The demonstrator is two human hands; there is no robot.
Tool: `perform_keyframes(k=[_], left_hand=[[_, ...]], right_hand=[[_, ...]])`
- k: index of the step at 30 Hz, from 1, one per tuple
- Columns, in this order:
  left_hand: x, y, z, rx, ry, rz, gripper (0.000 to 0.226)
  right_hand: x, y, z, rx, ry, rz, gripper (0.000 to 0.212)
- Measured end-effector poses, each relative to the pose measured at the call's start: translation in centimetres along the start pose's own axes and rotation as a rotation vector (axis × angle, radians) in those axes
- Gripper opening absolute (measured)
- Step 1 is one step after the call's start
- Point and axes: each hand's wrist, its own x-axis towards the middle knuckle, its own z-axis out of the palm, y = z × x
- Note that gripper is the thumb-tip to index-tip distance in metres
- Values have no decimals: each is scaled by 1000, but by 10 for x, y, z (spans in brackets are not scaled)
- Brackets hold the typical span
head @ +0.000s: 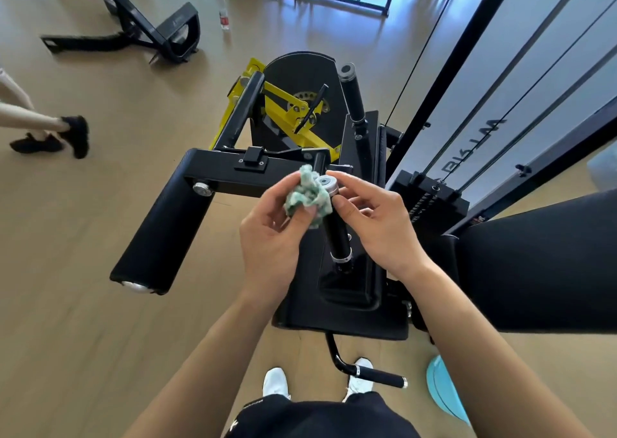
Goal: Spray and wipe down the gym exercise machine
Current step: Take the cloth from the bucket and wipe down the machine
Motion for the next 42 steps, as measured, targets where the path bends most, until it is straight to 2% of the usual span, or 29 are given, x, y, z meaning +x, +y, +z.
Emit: perform_keyframes(k=[3,8,11,13,18,21,25,30,34,39,42], left_hand=[[1,-10,1,10,-1,-22,41],[-27,-54,1,45,-66,-204,21],[-41,-61,1,78,-112,-258,20],[-40,-53,3,76,-112,-230,26],[-12,-18,6,145,-11,-28,36],[1,-19,5,177,7,12,37],[-18,-40,3,220,-78,-133,16],[-29,-45,-6,289,-175,-232,16],[-21,-13,0,238,-72,-99,26],[-8,20,12,230,141,52,39],[-10,35,23,285,140,227,44]], right_hand=[[-1,5,1,3,7,-11,38],[-2,9,2,16,15,-1,39],[-5,10,3,29,22,-6,40],[-6,12,3,29,32,8,39],[-12,18,3,23,43,25,37],[-16,21,4,36,56,42,35],[-18,24,6,71,105,65,32],[-20,31,10,69,155,92,25],[-25,36,11,36,165,96,25],[-31,35,3,74,149,136,28],[-31,21,-11,205,162,130,15]])
